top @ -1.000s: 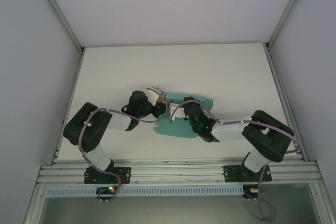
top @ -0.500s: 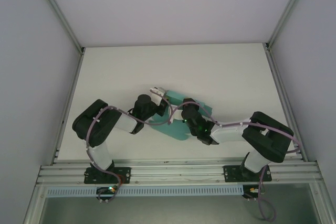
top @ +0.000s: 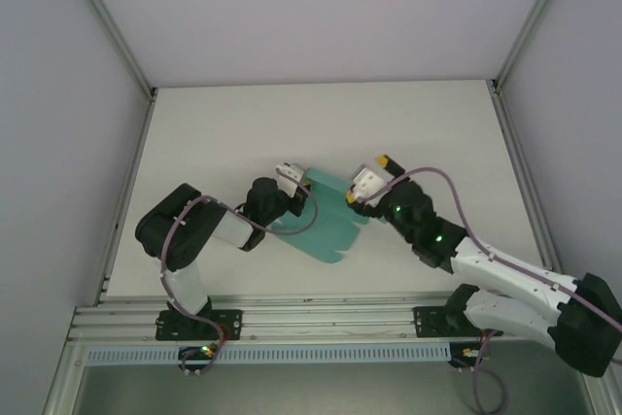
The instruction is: Assemble paper box
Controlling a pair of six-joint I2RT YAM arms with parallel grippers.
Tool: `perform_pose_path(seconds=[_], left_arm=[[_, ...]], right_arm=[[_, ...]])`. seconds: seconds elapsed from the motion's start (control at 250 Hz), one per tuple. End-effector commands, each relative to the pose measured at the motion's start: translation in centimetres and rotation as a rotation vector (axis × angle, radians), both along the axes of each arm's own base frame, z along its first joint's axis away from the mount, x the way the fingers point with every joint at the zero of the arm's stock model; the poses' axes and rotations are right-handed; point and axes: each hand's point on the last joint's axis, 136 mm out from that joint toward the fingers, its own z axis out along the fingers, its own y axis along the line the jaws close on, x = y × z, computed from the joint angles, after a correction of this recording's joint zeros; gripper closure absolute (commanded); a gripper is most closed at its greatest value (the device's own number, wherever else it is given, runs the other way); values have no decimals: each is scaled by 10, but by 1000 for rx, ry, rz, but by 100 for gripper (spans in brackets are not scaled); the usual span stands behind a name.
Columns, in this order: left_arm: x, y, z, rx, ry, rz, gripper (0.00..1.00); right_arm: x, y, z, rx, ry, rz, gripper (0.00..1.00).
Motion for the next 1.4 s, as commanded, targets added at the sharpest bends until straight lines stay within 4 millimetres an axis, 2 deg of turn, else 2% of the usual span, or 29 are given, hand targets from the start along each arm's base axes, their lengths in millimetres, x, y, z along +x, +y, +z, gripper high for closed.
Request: perform_pose_path(seconds=[0.0, 0.116, 0.228, 0.264, 0.343, 0.415, 0.495, 0.675, 0.851, 0.934, 0.994, 1.11, 1.182, 1.394], left_arm=[[-7, -6, 1, -25, -26, -55, 100], [-8, -9, -2, -19, -27, -74, 100], [-8, -9, -5, -10, -28, -76, 100], [-8, -8, -6, -7, -25, -76, 100], [-8, -8, -8, 6, -26, -76, 100], [-7, -8, -12, 25, -22, -76, 100], [-8, -8, -12, 28, -23, -79, 100], [-8, -9, -15, 37, -20, -84, 100], [-7, -11, -17, 37, -20, -89, 100], [-5, -11, -16, 37, -26, -85, 95], [-3, -11, -16, 39, -29, -77, 89], [4, -12, -16, 41, -38, -55, 86], [7, -15, -15, 37, -49, -57, 75], [22, -15, -3, -1, -88, -20, 75]], right_arm=[[7, 14, 4, 282, 192, 61, 10], [37, 23, 0, 347, 340, 27, 9], [62, 37, -23, 282, 472, -8, 11], [69, 42, -37, 255, 512, -18, 12], [76, 57, -52, 239, 571, 26, 14], [80, 71, -58, 255, 604, 78, 15], [84, 77, -68, 253, 642, 82, 17], [78, 83, -104, 237, 767, 87, 19], [77, 72, -144, 173, 884, -22, 26], [70, 72, -156, 169, 946, -32, 31], [63, 73, -163, 171, 995, -29, 35], [57, 66, -177, 159, 1043, -78, 36], [56, 63, -181, 161, 1059, -94, 37], [57, 59, -183, 171, 1086, -100, 38]])
